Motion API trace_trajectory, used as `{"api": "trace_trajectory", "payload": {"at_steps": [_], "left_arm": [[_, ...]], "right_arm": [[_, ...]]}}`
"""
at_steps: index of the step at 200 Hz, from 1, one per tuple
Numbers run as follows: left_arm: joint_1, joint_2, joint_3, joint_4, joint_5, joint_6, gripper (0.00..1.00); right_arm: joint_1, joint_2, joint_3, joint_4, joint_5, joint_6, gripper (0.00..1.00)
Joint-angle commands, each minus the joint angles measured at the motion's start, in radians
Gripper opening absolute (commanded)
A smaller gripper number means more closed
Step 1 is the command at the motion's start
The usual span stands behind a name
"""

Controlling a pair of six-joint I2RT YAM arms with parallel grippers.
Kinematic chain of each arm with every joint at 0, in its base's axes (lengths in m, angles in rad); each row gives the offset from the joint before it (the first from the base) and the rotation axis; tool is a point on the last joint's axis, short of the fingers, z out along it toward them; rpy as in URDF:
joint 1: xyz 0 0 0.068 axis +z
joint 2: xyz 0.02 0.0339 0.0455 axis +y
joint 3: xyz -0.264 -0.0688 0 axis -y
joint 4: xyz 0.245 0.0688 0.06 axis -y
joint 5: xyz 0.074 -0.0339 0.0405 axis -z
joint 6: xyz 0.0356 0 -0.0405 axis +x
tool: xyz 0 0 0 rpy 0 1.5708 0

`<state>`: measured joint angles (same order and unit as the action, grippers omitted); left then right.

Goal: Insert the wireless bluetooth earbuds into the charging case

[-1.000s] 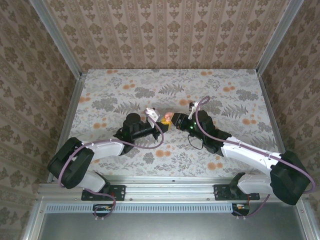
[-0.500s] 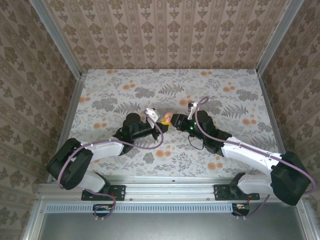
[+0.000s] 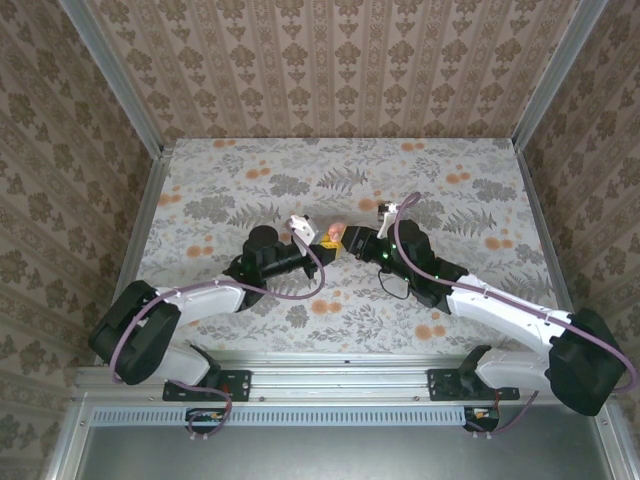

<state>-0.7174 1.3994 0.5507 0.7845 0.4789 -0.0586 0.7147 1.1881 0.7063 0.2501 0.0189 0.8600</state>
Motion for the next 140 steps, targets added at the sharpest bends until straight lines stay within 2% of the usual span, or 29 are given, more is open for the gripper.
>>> {"api": "trace_trajectory", "payload": {"at_steps": [1,78,140], "left_arm": [[0.009,-0.034,0.028,0.022,0.027,0.022,0.00],[0.009,-0.052,0.014,0.007,0.030,0.034,0.00],[0.007,-0.077,-0.001,-0.014,0.057,0.053,0.00]], "right_arm": [[0.006,-0.014,0.025,-0.070,-0.014,-0.024,0.34],[0.006,-0.071,0.043,-0.106,0.001,-0.040,0.43],[0.002,-0.194,0.044,-0.209,0.027,-0.200,0.48]]}}
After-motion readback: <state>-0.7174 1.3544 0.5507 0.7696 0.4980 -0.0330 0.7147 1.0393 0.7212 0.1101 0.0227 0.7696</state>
